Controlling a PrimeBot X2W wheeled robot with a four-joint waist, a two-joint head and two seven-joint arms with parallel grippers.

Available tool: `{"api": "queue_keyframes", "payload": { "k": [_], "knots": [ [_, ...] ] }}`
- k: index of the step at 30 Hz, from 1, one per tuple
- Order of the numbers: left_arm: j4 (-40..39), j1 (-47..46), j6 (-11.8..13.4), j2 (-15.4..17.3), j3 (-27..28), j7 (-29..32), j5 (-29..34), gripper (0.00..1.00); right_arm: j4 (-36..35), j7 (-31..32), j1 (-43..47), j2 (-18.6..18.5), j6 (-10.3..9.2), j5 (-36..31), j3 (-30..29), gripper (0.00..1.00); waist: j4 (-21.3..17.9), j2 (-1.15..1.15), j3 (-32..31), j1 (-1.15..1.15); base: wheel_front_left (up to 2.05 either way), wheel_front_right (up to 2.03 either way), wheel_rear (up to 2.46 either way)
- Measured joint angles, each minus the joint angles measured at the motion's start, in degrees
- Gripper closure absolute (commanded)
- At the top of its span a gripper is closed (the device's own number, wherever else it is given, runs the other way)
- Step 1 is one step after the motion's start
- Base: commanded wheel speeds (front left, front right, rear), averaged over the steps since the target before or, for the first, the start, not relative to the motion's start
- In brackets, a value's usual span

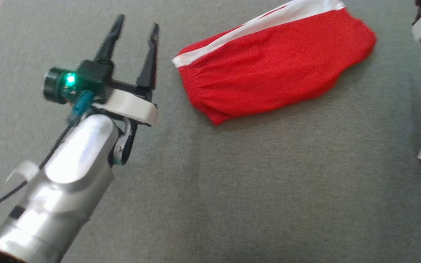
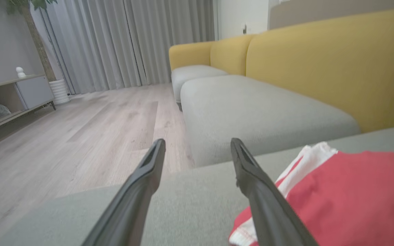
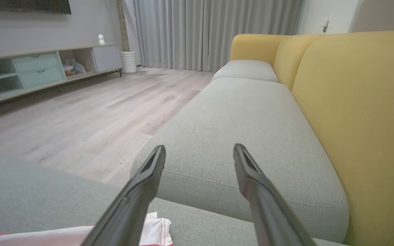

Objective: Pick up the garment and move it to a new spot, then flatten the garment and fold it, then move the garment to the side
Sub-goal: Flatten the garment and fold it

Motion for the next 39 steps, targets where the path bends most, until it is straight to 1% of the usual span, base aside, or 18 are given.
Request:
{"api": "queue_keyframes", "payload": {
  "k": [2, 4, 7, 10, 13, 16, 19, 21, 23, 27, 34, 39],
  "knots": [
    [-3.4, 1.8, 1.1, 0.5, 2.7, 0.0, 0.2, 0.00, -1.4, -0.6, 1.8, 0.8, 0.00, 0.4, -2.8, 0.00, -1.1, 0.00, -1.4, 0.00, 0.00, 0.00, 0.00],
    [-6.3, 4.0, 1.6, 0.8, 5.0, -0.1, 0.8, 0.00, -2.9, -0.8, 4.0, 1.7, 0.00, 0.5, -6.0, 0.00, -2.2, 0.00, -2.8, 0.00, 0.00, 0.00, 0.00],
    [-9.2, 8.4, 1.7, 0.7, 7.4, -0.2, 1.5, 0.00, -7.0, -0.9, 9.0, 3.4, 0.00, -0.1, -12.9, 0.00, -3.6, 0.00, -4.9, 0.00, 0.00, 0.00, 0.00],
    [-10.3, 13.4, 2.1, 0.5, 9.3, -0.3, 2.3, 0.00, -11.2, -1.1, 15.8, 6.0, 0.00, -2.9, -20.0, 0.00, -4.8, 0.00, -6.9, -0.01, 0.00, 0.00, 0.00],
    [-10.9, 18.0, 1.9, -0.1, 11.0, -0.3, 3.2, 0.00, -15.2, -1.1, 24.0, 10.1, 0.00, -7.0, -26.6, 0.00, -5.8, 0.00, -8.6, 0.00, 0.00, 0.00, 0.00],
    [-11.0, 22.4, 1.3, -1.3, 12.1, -0.3, 4.6, 0.00, -19.3, -1.1, 32.8, 15.6, 0.00, -10.4, -32.6, 0.00, -6.8, 0.00, -10.2, 0.01, 0.00, 0.00, 0.00],
    [-11.0, 26.9, 0.9, -2.8, 14.3, -0.2, 5.1, 0.00, -23.4, -1.1, 41.0, 20.7, 0.00, -14.0, -36.3, 0.00, -7.7, 0.00, -11.6, 0.00, 0.00, 0.00, 0.00],
    [-11.3, 29.6, 0.5, -3.6, 15.6, -0.2, 6.6, 0.00, -25.8, -1.1, 46.0, 23.1, 0.00, -16.4, -37.7, 0.00, -8.1, 0.00, -12.5, 0.00, 0.00, 0.00, 0.00],
    [-11.8, 32.1, 0.4, -4.9, 17.4, -0.2, 7.3, 0.00, -27.9, -1.1, 50.3, 24.7, 0.00, -17.5, -39.4, 0.00, -8.4, 0.00, -13.1, 0.00, 0.00, 0.00, 0.00],
    [-12.4, 35.7, -1.1, -7.1, 20.1, -0.2, 9.5, 0.00, -30.5, -0.8, 56.0, 25.4, -0.01, -18.3, -40.4, 0.00, -8.8, 0.00, -13.5, 0.00, 0.00, 0.00, 0.00],
    [-12.3, 36.4, -3.8, -8.7, 22.5, -0.2, 13.0, 0.00, -34.3, 0.6, 56.9, 25.8, 0.00, -18.9, -39.4, 0.00, -8.8, 0.00, -12.6, 0.01, 0.00, 0.00, 0.00],
    [-12.2, 35.8, -5.7, -9.9, 23.6, -0.2, 15.1, 0.00, -36.4, 2.3, 56.5, 25.8, 0.00, -19.9, -39.8, 0.00, -8.0, 0.00, -10.9, 0.01, 0.00, 0.00, 0.00]
  ]
}}
